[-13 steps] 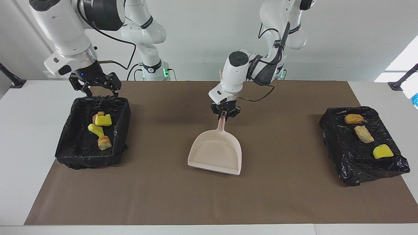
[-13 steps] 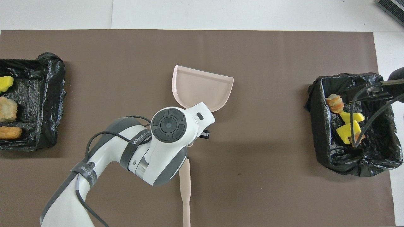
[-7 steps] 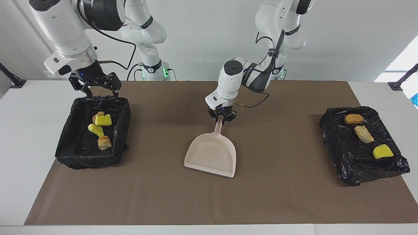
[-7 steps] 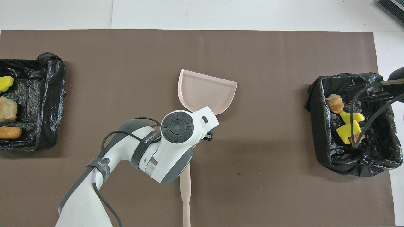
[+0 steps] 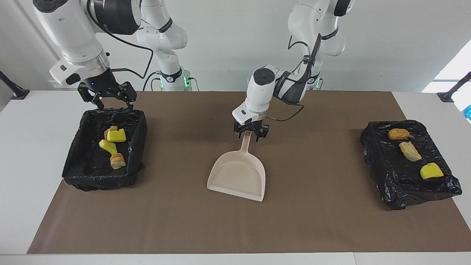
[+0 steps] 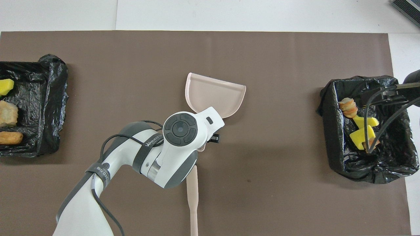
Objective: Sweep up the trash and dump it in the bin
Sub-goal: 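Set the empty dustpan down mid-table with the left gripper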
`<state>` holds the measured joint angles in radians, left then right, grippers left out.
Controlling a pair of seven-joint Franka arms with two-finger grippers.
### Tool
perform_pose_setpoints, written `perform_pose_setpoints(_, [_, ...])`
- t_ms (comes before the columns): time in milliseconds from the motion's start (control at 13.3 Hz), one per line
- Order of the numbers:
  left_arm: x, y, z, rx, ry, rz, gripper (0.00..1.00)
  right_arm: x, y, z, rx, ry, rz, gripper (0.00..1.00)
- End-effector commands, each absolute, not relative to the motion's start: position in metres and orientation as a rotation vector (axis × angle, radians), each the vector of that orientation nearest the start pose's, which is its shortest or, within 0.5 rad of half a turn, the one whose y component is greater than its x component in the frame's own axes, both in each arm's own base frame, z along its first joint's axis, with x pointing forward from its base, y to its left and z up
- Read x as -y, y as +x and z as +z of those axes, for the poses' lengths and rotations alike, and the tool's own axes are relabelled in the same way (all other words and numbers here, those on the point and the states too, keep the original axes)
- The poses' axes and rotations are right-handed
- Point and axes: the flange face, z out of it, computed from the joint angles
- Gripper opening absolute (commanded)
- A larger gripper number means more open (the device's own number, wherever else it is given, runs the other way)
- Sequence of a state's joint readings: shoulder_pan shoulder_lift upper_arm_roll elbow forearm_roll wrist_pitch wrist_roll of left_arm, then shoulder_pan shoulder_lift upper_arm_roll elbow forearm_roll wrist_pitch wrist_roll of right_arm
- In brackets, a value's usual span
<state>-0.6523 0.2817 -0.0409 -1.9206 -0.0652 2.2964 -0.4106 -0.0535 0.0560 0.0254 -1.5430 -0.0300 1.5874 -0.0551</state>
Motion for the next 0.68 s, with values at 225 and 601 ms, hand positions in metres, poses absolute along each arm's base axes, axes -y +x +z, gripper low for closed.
perform_pose_setpoints(225, [0.321, 0.514, 0.400, -0.207, -3.221, -0.021, 1.00, 0.020, 0.572, 0.610, 0.057, -3.178, 0.032, 1.00])
perform_pose_setpoints(601, [0.195, 0.538, 0.443, -0.284, -3.182, 0.137, 1.00, 0.021, 0.572, 0.610, 0.054, -3.178, 0.034, 1.00])
